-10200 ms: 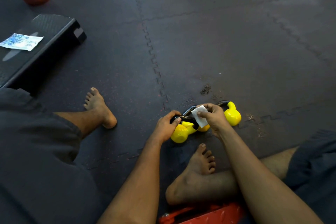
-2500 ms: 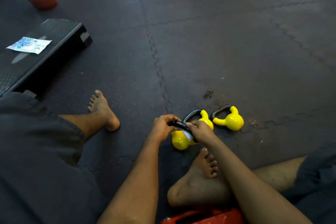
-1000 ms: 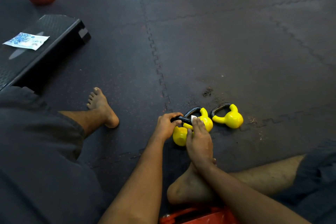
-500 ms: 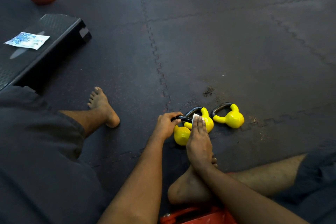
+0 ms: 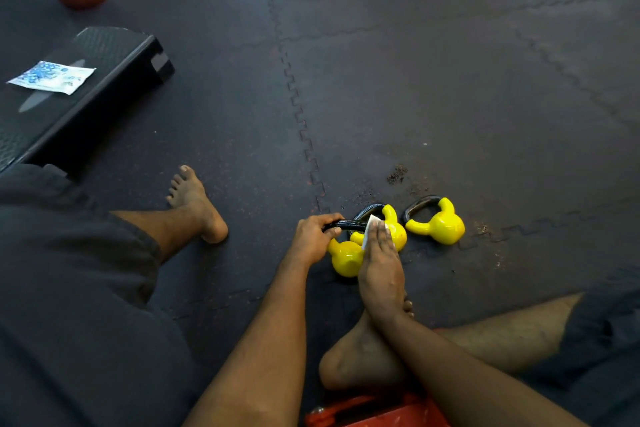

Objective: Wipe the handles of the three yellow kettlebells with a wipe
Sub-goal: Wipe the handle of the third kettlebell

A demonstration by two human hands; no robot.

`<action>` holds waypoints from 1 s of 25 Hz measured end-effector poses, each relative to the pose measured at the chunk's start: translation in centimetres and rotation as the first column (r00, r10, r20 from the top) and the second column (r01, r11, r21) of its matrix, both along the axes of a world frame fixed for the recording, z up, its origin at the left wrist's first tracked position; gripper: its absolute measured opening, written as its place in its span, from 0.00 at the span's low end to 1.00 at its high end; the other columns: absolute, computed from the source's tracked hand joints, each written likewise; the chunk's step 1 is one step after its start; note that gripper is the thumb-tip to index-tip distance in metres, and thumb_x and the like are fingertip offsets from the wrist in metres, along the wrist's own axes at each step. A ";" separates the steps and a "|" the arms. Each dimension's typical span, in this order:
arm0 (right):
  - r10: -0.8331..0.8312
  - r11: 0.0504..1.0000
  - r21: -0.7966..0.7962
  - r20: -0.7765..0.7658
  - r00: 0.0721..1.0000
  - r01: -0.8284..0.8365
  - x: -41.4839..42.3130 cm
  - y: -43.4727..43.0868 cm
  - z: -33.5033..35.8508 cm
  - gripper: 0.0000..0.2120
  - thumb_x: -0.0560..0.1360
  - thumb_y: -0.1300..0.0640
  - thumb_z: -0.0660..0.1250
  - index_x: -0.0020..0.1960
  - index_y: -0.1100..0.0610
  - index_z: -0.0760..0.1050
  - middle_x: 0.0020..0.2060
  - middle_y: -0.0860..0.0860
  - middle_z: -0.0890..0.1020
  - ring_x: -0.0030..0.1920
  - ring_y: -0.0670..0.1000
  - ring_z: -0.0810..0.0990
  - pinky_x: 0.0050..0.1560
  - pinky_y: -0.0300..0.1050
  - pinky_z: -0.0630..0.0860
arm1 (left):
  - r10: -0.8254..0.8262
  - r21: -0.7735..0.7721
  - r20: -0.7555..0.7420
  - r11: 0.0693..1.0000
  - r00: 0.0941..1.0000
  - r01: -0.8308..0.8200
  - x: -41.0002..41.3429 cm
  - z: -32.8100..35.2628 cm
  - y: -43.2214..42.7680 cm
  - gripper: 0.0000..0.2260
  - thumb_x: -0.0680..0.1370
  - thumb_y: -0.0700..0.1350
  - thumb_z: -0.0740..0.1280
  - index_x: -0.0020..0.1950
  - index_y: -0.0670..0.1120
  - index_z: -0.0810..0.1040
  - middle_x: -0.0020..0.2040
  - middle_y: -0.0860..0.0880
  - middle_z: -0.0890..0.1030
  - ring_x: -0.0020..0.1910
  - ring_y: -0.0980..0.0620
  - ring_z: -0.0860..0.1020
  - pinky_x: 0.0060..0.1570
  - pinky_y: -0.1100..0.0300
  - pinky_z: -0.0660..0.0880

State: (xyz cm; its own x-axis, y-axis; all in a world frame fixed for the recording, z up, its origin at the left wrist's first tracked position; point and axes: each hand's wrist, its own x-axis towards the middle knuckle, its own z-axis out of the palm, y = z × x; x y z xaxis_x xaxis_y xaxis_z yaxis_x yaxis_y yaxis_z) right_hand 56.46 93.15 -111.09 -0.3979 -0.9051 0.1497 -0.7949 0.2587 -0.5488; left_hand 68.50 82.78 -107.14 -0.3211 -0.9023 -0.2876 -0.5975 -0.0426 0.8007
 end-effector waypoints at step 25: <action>0.185 0.981 0.013 0.275 0.944 -0.196 -4.4 -3.1 3.7 0.10 0.77 0.55 0.68 0.56 0.54 0.83 0.41 0.50 0.86 0.41 0.47 0.83 0.44 0.44 0.77 | -0.097 0.003 -0.030 0.995 0.995 0.097 1.0 0.5 0.1 0.14 0.77 0.40 0.69 0.62 0.50 0.80 0.56 0.50 0.82 0.55 0.58 0.76 0.55 0.67 0.67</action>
